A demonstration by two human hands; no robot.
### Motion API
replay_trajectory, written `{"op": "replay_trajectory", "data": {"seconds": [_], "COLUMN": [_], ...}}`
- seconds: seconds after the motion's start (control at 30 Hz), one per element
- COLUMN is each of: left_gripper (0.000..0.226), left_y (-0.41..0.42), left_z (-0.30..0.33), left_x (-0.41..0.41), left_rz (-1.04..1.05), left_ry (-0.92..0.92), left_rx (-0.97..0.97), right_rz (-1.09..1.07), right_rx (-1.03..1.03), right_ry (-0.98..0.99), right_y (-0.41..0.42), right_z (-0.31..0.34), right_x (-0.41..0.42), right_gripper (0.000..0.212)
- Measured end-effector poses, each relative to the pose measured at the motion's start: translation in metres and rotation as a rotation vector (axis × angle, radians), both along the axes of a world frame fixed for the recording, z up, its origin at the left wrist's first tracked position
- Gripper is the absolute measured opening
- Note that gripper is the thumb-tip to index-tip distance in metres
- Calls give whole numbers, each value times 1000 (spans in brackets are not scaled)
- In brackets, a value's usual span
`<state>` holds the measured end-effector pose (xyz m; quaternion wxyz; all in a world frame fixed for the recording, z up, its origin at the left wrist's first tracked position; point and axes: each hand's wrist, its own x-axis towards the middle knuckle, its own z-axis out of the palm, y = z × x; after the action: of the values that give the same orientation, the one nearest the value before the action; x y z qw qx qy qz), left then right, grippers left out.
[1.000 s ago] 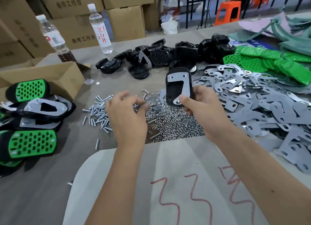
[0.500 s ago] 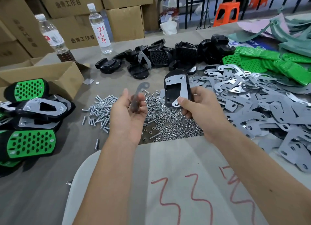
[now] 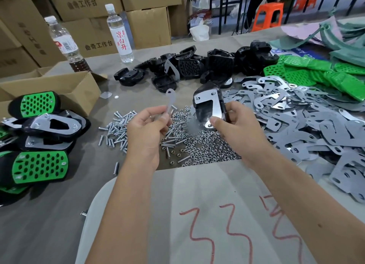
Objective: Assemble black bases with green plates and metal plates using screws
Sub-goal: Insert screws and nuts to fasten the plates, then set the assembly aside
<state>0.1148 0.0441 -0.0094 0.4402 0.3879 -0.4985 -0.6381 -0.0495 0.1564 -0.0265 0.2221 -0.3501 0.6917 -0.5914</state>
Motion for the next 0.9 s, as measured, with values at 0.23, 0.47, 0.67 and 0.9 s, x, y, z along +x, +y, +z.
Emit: {"op": "replay_trajectory", "data": {"seconds": [0.23,0.47,0.67,0.9], "left_gripper": [37,12,23,21], "left_y": [-7,0,22,22], "left_z": [-6,9,5,-1], "left_x": [5,1,-18,-23], "left_rz": [108,48,-133,-12], "left_ry": [-211,261,229,178], "left_rx": [-265,19,244,123], "right_rz": [-17,47,172,226], "right_rx": [-28,-37,-42,-40], "right_ry": [-14,6,-26,-8], "right_y": [-1,1,-1,0], "right_z": [-3,-2,-3,-4], "right_x": [-1,-1,2,1], "right_gripper": [14,12,12,14]}}
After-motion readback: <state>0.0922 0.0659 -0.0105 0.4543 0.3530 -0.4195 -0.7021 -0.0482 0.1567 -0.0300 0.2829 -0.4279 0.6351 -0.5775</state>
